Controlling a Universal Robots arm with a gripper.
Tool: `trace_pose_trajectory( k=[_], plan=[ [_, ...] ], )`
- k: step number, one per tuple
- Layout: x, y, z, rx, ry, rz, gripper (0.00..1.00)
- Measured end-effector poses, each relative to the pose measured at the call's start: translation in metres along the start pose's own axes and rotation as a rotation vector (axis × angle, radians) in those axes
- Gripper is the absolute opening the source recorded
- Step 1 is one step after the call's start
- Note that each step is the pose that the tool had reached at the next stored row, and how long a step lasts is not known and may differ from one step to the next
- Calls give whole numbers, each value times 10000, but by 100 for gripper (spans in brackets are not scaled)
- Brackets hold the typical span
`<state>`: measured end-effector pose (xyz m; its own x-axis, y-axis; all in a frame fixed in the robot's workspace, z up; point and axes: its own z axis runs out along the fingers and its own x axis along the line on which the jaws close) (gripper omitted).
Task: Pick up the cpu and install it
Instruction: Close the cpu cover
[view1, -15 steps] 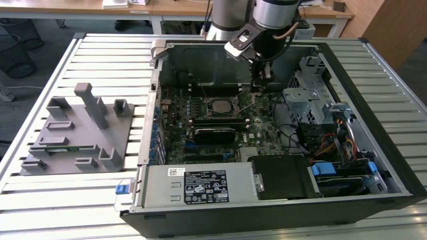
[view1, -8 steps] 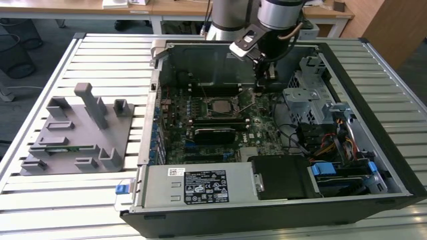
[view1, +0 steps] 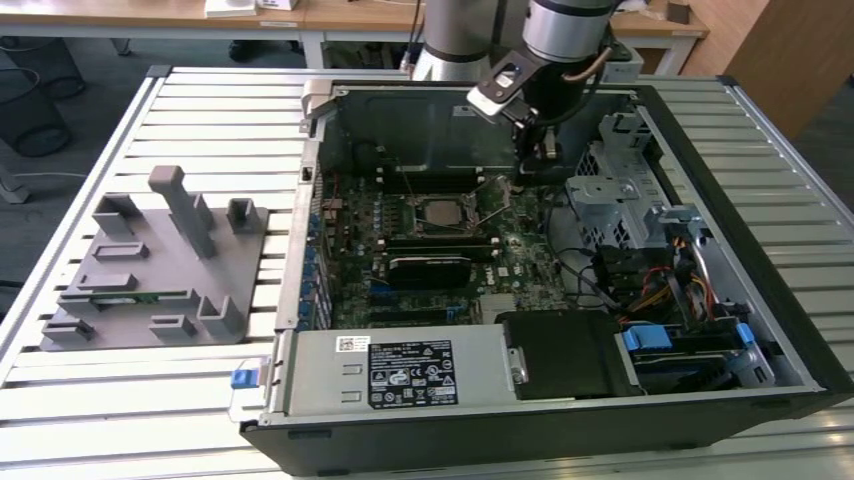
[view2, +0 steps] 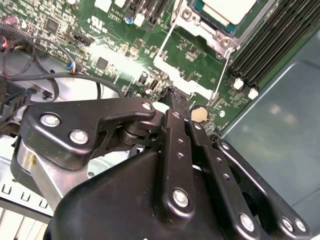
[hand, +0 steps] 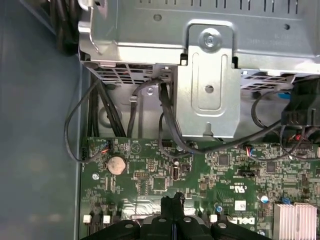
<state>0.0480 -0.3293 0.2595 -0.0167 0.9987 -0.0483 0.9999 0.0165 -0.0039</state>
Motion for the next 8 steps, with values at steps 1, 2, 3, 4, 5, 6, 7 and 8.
trace_pose_trajectory(
  k=[1,2,3,4,5,6,7,8],
  plan=[
    [11,8,9,0,-1,0,11],
    [20,16,19,0,0,1,11],
    [27,22,32,-1,4,0,11],
    [33,26,42,0,2,1,11],
    [39,32,54,0,0,1,11],
    [44,38,65,0,1,1,11],
    [48,43,76,0,-1,1,11],
    [51,46,87,0,0,0,11]
  ],
)
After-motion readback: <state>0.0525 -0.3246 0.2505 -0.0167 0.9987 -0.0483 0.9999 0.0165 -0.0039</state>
